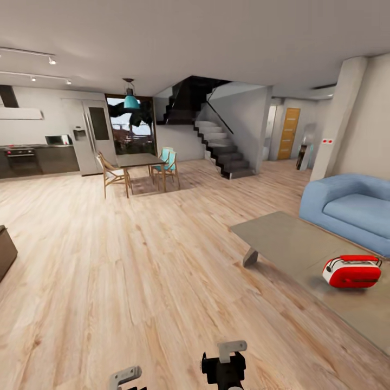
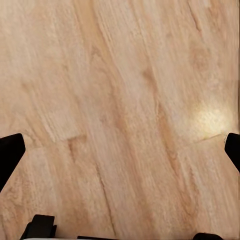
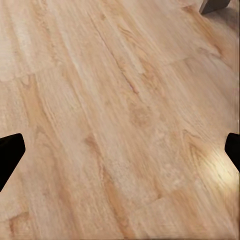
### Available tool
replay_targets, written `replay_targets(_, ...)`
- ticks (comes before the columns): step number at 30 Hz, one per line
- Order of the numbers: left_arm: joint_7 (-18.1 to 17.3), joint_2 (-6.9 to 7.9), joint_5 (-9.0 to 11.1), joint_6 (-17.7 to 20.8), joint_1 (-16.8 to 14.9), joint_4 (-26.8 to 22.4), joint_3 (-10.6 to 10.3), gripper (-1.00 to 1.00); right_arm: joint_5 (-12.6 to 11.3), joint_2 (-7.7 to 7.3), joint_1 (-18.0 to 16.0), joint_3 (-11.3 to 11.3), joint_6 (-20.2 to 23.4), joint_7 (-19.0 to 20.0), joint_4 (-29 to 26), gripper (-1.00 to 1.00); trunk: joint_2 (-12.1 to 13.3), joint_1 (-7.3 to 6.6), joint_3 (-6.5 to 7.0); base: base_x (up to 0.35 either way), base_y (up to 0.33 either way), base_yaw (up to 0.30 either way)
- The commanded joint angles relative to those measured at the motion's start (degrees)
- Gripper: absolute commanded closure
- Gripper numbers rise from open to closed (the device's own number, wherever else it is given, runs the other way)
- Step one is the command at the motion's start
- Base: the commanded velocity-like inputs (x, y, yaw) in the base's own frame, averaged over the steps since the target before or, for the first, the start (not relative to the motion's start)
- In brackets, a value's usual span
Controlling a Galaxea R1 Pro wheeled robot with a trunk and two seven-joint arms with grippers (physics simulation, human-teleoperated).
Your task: Turn on the radio receiver that's on the table in the living room.
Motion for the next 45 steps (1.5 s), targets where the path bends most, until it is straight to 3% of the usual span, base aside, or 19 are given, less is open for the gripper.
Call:
replay_targets(1, 0.0, 0.02, 0.01, 0.0, 0.0, -0.03, 0.0, -1.0, 0.0, 0.0, 0.02, -0.02, 0.0, -0.02, 0.0, -1.0, 0.0, 0.0, 0.0, 0.0, 0.0, -0.3)
replay_targets(45, 0.05, 0.09, 0.01, 0.0, 0.0, -0.09, 0.0, -1.0, 0.0, 0.0, 0.01, -0.01, 0.0, 0.0, 0.0, -1.0, 0.0, 0.0, 0.0, 0.0, 0.0, -0.3)
